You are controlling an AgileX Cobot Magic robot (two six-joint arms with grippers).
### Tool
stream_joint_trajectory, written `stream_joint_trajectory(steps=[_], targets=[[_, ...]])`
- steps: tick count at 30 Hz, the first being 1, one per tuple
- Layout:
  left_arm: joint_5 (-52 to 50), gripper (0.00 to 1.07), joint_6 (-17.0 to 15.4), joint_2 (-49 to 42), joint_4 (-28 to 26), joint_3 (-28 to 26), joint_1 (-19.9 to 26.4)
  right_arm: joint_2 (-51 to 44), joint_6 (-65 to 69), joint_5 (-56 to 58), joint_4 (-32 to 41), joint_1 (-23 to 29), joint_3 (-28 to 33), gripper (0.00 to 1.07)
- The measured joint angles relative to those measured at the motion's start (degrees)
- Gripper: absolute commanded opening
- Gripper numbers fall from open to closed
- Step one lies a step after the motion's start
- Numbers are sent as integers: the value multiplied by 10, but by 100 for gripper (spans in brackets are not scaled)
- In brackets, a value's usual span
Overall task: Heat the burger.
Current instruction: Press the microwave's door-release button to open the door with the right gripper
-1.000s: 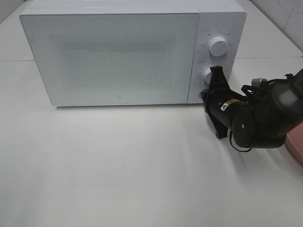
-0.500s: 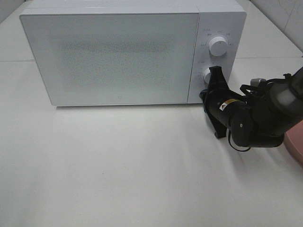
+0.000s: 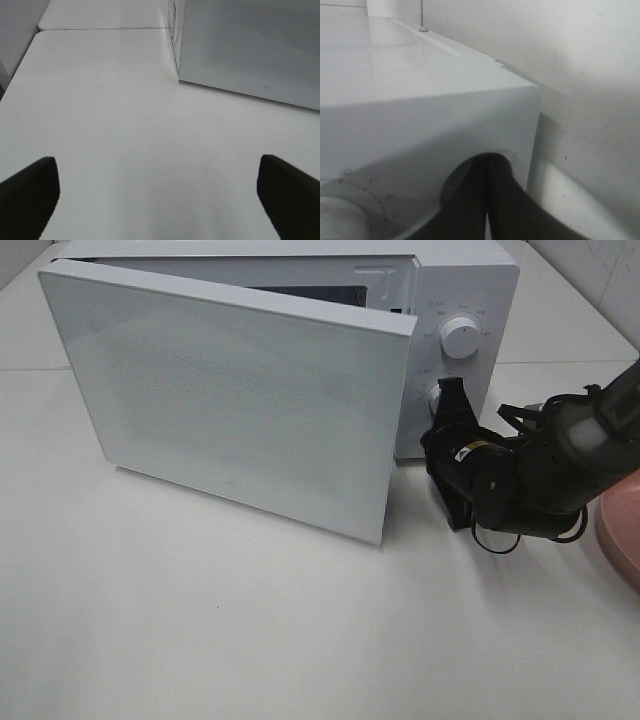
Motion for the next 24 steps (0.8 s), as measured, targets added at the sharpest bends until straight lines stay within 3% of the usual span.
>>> stream_joint_trajectory(steps=[24], targets=[[0, 103, 0, 0, 0, 0, 0, -16, 21, -26, -13, 5, 26, 0]])
